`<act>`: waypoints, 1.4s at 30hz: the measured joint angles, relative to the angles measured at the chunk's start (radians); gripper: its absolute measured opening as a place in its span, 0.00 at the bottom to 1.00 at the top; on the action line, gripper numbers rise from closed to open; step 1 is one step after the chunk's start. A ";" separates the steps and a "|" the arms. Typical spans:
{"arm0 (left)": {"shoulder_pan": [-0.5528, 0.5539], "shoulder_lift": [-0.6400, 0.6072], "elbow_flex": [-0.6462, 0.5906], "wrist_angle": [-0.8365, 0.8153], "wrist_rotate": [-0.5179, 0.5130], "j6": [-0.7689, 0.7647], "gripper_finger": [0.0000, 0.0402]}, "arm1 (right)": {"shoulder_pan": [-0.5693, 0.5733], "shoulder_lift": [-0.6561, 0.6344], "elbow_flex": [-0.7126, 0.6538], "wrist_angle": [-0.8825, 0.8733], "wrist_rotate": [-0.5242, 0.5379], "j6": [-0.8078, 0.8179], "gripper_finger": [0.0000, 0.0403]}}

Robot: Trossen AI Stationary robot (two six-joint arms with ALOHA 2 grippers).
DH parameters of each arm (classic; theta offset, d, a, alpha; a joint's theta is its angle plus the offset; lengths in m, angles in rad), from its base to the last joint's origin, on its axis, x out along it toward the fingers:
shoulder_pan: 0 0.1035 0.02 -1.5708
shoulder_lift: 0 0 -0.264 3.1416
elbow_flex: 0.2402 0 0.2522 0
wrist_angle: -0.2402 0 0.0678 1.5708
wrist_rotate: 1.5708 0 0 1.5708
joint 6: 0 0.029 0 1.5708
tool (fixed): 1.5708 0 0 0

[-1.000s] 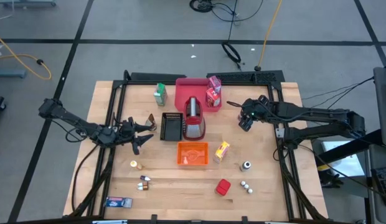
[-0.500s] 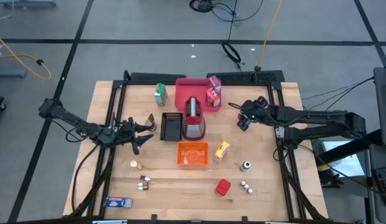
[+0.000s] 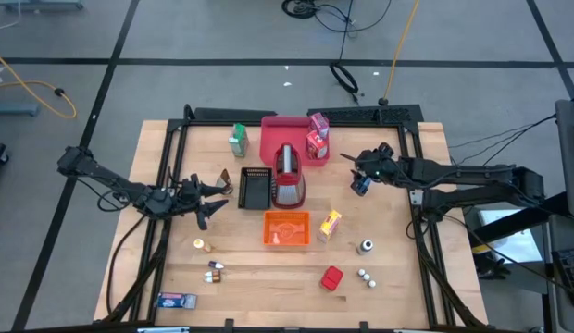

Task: Pick & Place Kitchen Items
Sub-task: Put the violet seasoning bottle into the black bin

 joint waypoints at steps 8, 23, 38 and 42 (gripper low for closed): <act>0.000 0.000 0.000 0.000 0.000 0.001 0.52 | -0.005 -0.064 0.000 -0.059 0.066 0.011 0.66; 0.000 0.000 0.000 0.000 0.000 0.002 0.52 | -0.076 -0.100 0.001 -0.140 0.065 0.109 0.66; 0.000 0.000 0.000 0.000 0.000 0.003 0.52 | -0.093 -0.100 0.001 -0.083 0.007 0.108 0.66; 0.000 0.000 0.000 0.000 0.000 0.003 0.52 | -0.104 -0.100 0.001 -0.093 -0.020 0.120 0.66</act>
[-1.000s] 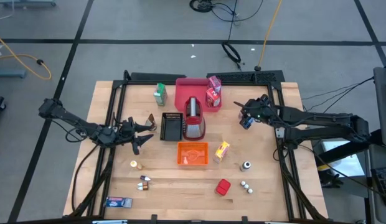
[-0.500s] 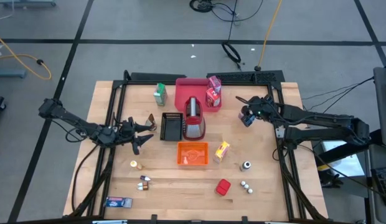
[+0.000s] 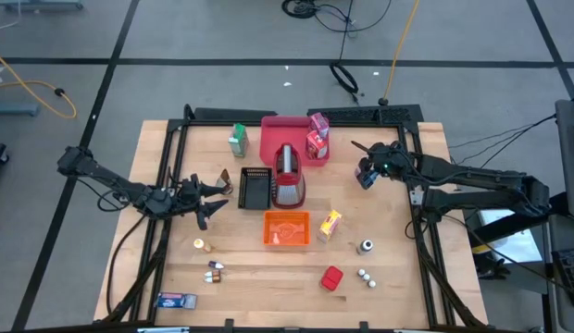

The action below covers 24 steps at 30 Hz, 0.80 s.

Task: Pick & Place Kitchen Items
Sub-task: Put the violet seasoning bottle into the black bin

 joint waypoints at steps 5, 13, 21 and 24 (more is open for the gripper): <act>0.000 0.000 0.000 0.000 0.000 -0.001 0.52 | -0.023 0.000 0.000 -0.009 -0.017 0.001 0.66; 0.000 0.000 0.000 0.000 0.000 -0.001 0.52 | -0.033 0.002 -0.077 0.109 -0.079 0.004 0.66; 0.000 0.000 0.000 0.000 -0.013 -0.001 0.52 | -0.033 0.004 -0.119 0.158 -0.093 -0.023 0.66; 0.000 0.000 0.000 0.000 -0.017 -0.001 0.52 | -0.033 0.004 -0.119 0.154 -0.095 -0.027 0.66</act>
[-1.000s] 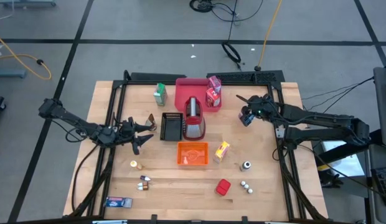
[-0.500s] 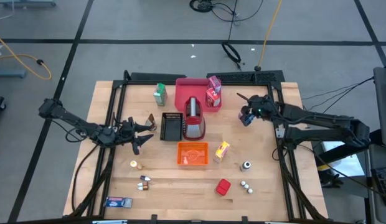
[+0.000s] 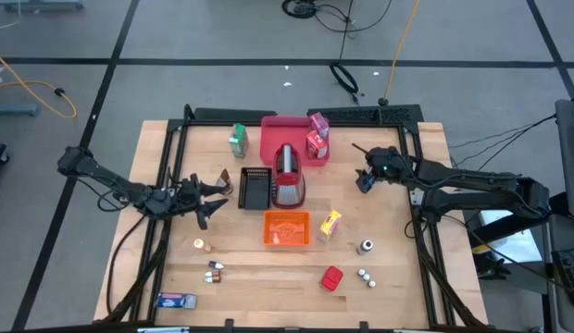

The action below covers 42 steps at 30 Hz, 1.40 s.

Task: Pick & Place Kitchen Items
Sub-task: Put the violet seasoning bottle into the black bin

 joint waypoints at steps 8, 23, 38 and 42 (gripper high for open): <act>0.000 0.000 0.000 0.000 0.000 0.000 0.52 | -0.001 -0.001 0.000 -0.020 0.046 -0.022 0.66; 0.000 0.000 0.000 0.000 -0.001 0.000 0.52 | -0.071 0.009 0.227 -0.446 0.025 -0.133 0.66; 0.000 0.000 0.000 0.001 -0.036 -0.020 0.52 | -0.235 0.139 0.304 -0.674 -0.025 0.423 0.60; 0.000 0.000 0.000 0.001 -0.036 -0.020 0.52 | -0.254 0.178 0.304 -0.648 -0.030 0.490 0.60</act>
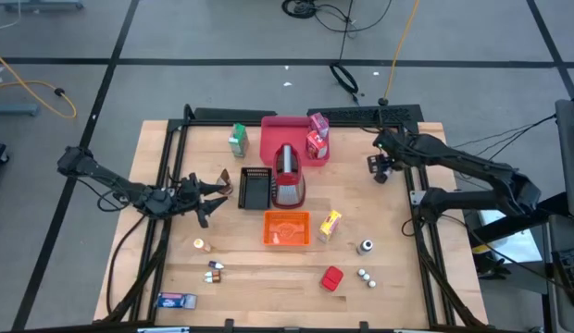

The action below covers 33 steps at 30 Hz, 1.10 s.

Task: Pick & Place Kitchen Items
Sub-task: Put the violet seasoning bottle into the black bin

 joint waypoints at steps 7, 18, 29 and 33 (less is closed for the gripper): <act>0.000 0.000 0.000 0.000 -0.010 0.007 0.52 | -0.002 0.033 -0.001 -0.064 0.000 0.146 0.60; 0.000 0.000 0.000 -0.001 -0.030 0.004 0.52 | -0.002 0.036 -0.087 0.068 -0.048 0.318 0.60; 0.000 0.000 0.000 -0.001 -0.030 -0.008 0.52 | -0.015 0.037 -0.167 0.248 -0.054 0.427 0.60; 0.000 0.000 0.000 -0.001 -0.030 -0.008 0.52 | -0.015 0.036 -0.181 0.253 -0.054 0.466 0.60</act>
